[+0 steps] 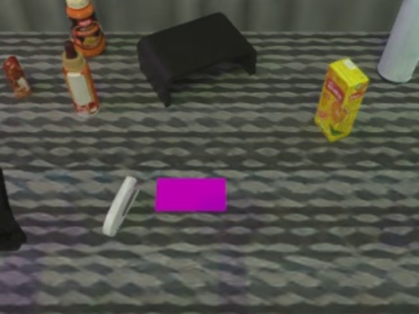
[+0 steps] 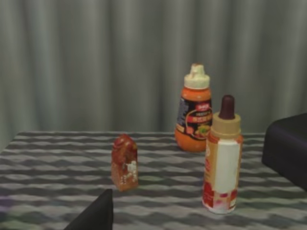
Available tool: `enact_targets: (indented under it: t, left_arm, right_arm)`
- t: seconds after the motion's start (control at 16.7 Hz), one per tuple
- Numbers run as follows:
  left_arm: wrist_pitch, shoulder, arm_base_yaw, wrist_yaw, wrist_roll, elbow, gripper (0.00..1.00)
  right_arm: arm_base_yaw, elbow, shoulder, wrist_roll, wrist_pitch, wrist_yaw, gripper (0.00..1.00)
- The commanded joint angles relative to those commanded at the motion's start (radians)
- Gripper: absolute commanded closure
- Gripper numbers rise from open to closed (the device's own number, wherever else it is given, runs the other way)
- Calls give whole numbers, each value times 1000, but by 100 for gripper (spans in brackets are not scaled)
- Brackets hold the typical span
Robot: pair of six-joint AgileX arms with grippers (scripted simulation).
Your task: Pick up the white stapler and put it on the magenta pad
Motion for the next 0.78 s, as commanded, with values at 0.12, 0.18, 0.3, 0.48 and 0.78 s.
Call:
enact_targets:
  t: [0.12,0.18,0.3,0.48,0.78]
  left_arm:
    - [0,0,0,0,0,0,0]
    - [-8,10,-3,0,0,10,0]
    - [-46,62,-16,1,-1,61,0]
    - [-151,219,-50,2,-4,212,0]
    - [-414,681,-131,0,-9,581,0]
  right_arm:
    - [0,0,0,0,0,0,0]
    - [0,0,0,0,0,0,0]
    - [0,0,0,0,0,0,0]
    - [0,0,0,0,0,0,0]
    - [0,0,0,0,0,0,0]
